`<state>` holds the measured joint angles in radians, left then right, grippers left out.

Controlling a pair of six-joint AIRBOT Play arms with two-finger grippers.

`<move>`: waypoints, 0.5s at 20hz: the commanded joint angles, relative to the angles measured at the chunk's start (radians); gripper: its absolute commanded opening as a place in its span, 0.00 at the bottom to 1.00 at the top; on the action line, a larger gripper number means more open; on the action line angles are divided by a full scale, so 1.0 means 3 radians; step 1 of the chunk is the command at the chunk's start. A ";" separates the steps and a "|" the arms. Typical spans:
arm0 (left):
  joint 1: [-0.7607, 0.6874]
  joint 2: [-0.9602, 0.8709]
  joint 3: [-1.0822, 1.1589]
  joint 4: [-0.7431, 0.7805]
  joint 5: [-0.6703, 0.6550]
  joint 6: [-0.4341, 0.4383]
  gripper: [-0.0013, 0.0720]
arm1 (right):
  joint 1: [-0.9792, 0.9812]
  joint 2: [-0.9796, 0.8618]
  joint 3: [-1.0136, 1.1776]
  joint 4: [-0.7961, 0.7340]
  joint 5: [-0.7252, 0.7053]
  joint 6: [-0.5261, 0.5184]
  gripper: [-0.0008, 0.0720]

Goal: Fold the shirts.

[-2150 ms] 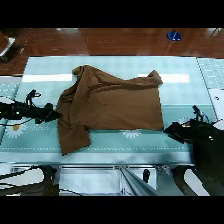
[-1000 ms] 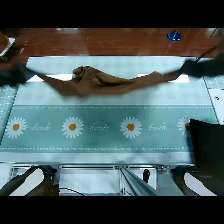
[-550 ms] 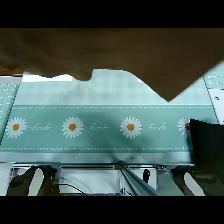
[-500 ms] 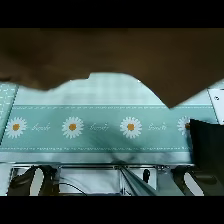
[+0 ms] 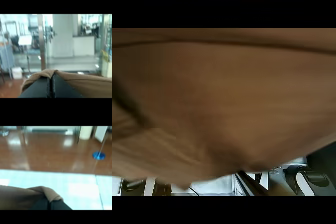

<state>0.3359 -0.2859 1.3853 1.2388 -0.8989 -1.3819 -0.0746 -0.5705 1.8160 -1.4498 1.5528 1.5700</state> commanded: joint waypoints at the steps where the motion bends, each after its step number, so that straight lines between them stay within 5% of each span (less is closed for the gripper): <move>1: -0.0034 -0.0092 -0.0497 -0.0168 -0.0148 -0.0093 0.05 | 0.0003 0.0020 -0.0587 0.0116 -0.0025 0.0094 0.04; 6: -0.0113 -0.0781 -0.1312 -0.0581 0.0148 -0.0056 0.05 | 0.0005 -0.0216 -0.2124 0.0544 -0.0983 0.0047 0.04; 10: -0.0575 -0.1808 -0.1399 -0.0589 0.0557 0.0041 0.05 | 0.0005 -0.1080 -0.2396 0.0678 -0.1756 -0.0079 0.04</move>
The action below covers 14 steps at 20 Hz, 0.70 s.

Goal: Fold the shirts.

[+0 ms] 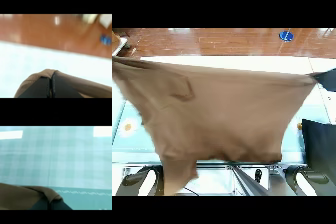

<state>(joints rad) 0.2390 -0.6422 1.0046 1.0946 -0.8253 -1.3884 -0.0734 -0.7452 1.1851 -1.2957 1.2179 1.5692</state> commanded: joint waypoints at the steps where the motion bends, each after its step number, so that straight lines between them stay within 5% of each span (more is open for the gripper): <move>1: -0.0343 -0.0898 -0.0097 -0.0108 0.0502 0.0060 0.05 | 0.0000 -0.0753 -0.0270 0.0175 -0.0860 -0.0081 0.04; 4: -0.0454 -0.1839 0.0291 -0.0111 0.0622 0.0041 0.05 | -0.0001 -0.1653 0.0137 0.0238 -0.1134 -0.0085 0.04; 8: -0.0449 -0.2850 0.1006 -0.0109 0.0264 -0.0163 0.05 | -0.0001 -0.2679 0.0958 0.0298 -0.1044 -0.0031 0.04; 14: -0.0444 -0.3386 0.1559 -0.0099 -0.0498 0.0055 0.05 | -0.0001 -0.3161 0.1294 0.0139 -0.0664 -0.0062 0.04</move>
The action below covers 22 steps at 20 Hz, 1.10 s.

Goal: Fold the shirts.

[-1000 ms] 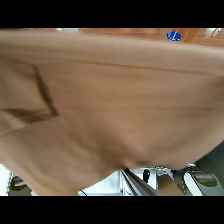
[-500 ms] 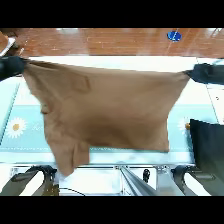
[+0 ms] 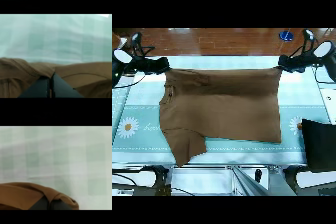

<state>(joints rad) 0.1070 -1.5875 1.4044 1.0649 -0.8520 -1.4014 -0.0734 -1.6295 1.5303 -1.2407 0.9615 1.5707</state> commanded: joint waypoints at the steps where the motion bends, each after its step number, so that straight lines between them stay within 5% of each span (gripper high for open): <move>1: 0.0009 -0.0231 0.0275 0.0001 -0.0537 0.0267 0.05 | -0.0003 -0.0201 0.0145 -0.0061 0.0294 -0.0169 0.04; 9: 0.0160 -0.0318 0.0450 0.0603 -0.1656 0.0458 0.05 | -0.0001 -0.0107 -0.0001 -0.0533 0.1350 -0.0448 0.04; 16: 0.0153 -0.0340 0.0055 0.0690 -0.1790 0.0441 0.05 | 0.0001 -0.0106 -0.0617 -0.0470 0.1227 -0.0390 0.04; 17: 0.0140 -0.0338 0.0048 0.0693 -0.1793 0.0375 0.21 | 0.0001 -0.0106 -0.0619 -0.0454 0.1177 -0.0312 0.10; 18: 0.0130 -0.0336 0.0050 0.0692 -0.1818 0.0282 0.65 | 0.0001 -0.0098 -0.0617 -0.0394 0.1134 -0.0235 0.38; 19: 0.0117 -0.0331 0.0055 0.0707 -0.1846 0.0216 0.71 | 0.0001 -0.0080 -0.0609 -0.0332 0.1136 -0.0233 0.58; 22: 0.0146 -0.0182 0.0038 0.0706 -0.1924 0.0141 0.71 | -0.0003 0.0186 -0.0603 -0.0631 0.1274 -0.0182 0.58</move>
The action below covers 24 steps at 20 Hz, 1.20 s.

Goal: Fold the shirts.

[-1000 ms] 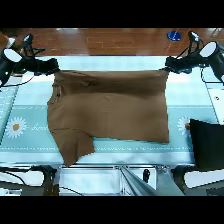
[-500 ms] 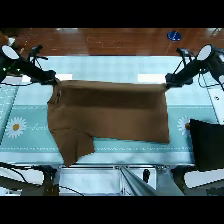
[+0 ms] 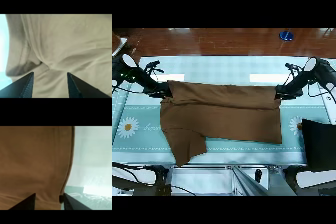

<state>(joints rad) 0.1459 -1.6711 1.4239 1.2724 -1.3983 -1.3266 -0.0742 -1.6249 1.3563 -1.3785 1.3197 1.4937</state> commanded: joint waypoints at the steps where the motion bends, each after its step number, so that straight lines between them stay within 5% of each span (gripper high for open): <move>1: 0.0062 0.0234 -0.0088 0.0013 -0.0079 -0.0107 0.71 | -0.0009 0.0343 -0.0024 -0.0443 0.0164 0.0106 0.58; 4: 0.0342 0.0793 -0.0689 -0.0058 0.0041 -0.0018 0.71 | -0.0299 0.1010 -0.0347 -0.0656 0.0062 0.0275 0.58; 8: 0.1091 0.1542 -0.1995 -0.0416 0.0266 0.0145 0.71 | -0.0764 0.2162 -0.1784 0.0429 -0.0696 0.0111 0.58; 12: 0.1640 0.1740 -0.2619 -0.0874 0.0193 0.0179 0.71 | -0.0690 0.2867 -0.2813 0.1207 -0.0855 -0.0056 0.58; 24: 0.1164 0.1606 -0.3070 -0.0917 0.0479 0.0182 0.71 | -0.0535 0.2998 -0.3062 0.1383 -0.1195 -0.0061 0.57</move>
<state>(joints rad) 0.5396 -1.1751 0.5194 1.0103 -1.2976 -1.2720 -0.2317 -0.7300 0.4431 -0.9668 1.0023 1.4773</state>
